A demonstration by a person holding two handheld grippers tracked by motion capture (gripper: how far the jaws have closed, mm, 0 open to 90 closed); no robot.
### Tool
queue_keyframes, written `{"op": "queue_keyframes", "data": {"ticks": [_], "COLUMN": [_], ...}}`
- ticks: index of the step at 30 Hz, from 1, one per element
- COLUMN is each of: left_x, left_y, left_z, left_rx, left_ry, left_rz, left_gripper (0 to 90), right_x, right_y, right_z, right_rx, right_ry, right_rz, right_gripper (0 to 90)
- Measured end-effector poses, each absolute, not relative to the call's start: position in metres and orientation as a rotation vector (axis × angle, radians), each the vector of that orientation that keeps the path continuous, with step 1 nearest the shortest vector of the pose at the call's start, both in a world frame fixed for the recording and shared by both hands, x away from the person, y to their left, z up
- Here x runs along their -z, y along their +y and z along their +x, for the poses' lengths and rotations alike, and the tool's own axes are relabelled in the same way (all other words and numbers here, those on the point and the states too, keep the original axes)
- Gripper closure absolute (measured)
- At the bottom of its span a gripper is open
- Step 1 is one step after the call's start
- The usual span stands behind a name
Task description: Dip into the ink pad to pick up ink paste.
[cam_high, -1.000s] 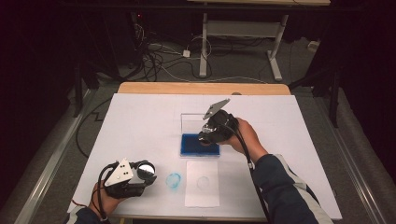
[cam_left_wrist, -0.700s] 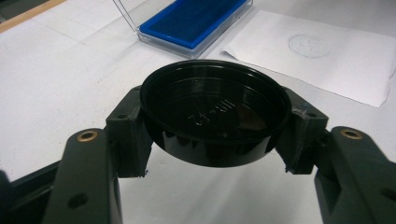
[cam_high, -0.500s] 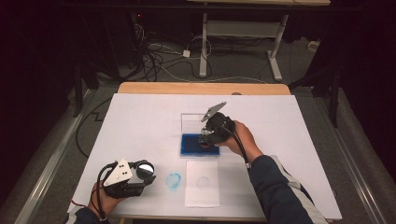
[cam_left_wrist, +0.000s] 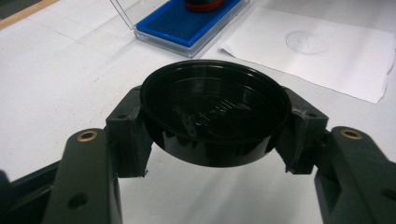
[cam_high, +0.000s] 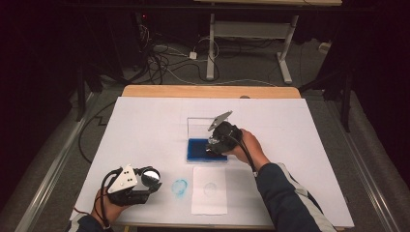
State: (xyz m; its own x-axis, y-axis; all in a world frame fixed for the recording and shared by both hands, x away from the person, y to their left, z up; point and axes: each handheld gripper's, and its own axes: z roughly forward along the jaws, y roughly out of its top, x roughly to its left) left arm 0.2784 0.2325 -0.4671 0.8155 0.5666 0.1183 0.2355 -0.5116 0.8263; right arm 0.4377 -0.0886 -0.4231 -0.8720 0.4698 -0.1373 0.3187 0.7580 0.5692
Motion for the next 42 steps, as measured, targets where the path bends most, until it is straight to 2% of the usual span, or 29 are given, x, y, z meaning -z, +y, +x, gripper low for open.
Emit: {"op": "queue_keyframes", "data": {"ticks": [33,42], "left_x": [0.465,0.466], "left_y": [0.229,0.229], "left_z": [0.275,0.277], "left_rx": [-0.499,-0.497], "left_ry": [0.575,0.585], "left_rz": [2.127,2.127], "left_gripper": [36.2,36.2], "right_x": [0.423,0.397], "right_y": [-0.09,-0.102], "right_z": [0.436,0.424], "right_rx": [-0.789,-0.906], "right_ry": [2.682,2.642], "right_rz": [0.626,0.606], "right_gripper": [56.6,56.6]}}
